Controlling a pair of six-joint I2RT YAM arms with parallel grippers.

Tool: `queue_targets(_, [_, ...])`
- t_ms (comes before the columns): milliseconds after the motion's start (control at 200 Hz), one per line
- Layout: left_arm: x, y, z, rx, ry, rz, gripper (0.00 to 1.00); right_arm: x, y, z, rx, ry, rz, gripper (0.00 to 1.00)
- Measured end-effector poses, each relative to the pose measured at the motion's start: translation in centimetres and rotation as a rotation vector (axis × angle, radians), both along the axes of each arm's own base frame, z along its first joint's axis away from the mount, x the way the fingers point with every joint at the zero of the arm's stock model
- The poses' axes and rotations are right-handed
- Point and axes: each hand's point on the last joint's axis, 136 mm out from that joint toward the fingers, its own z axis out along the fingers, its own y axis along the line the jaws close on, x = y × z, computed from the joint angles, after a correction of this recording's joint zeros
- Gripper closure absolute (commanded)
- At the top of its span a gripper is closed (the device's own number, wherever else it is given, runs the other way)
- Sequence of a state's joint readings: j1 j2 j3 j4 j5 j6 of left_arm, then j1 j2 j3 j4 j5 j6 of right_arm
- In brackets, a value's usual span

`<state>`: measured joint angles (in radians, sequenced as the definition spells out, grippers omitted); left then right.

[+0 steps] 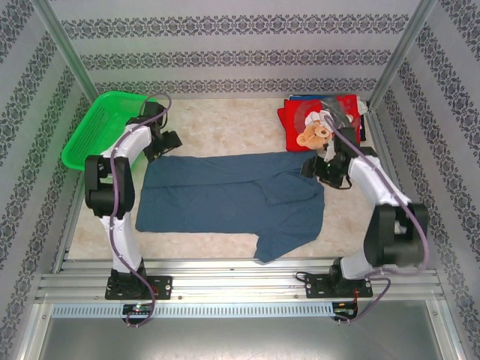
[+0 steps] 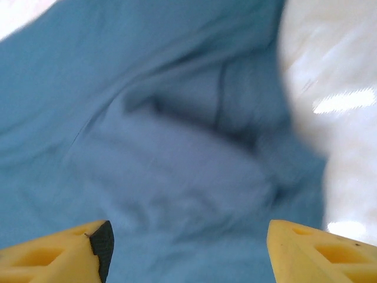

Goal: Fold and stack the t-shirts

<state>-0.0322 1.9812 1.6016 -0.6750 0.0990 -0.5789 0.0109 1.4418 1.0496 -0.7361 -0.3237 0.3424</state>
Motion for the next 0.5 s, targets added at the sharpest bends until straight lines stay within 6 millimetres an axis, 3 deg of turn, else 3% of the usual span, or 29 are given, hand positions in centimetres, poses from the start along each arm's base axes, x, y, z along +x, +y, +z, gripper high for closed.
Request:
queue_targets(120, [-0.2,-3.1,5.9,-0.03,-0.143,-0.07,0.16,-5.2,2.4,0.1,0.018,0.054,0.071,0.35])
queue_targets(180, [-1.5,-5.4,8.5,-0.048,-0.199,-0.124,0.16,-7.7,3.4,-0.7,0.013,0.114,0.103,0.37])
queue_targets(240, [-3.3,-7.4,9.7,-0.063,-0.222,-0.175,0.16,-9.9,4.2,-1.5,-0.01,0.181,0.13,0.4])
queue_targets(355, [-7.3,-9.8,8.8,-0.076,-0.187,-0.248,0.17,-12.1,5.4,-2.0,-0.027,0.263,0.141,0.44])
queue_targets(500, [-11.8,-9.7,4.0,-0.066,-0.053,-0.267,0.19,-14.5,6.3,-3.3,-0.06,0.343,0.143,0.45])
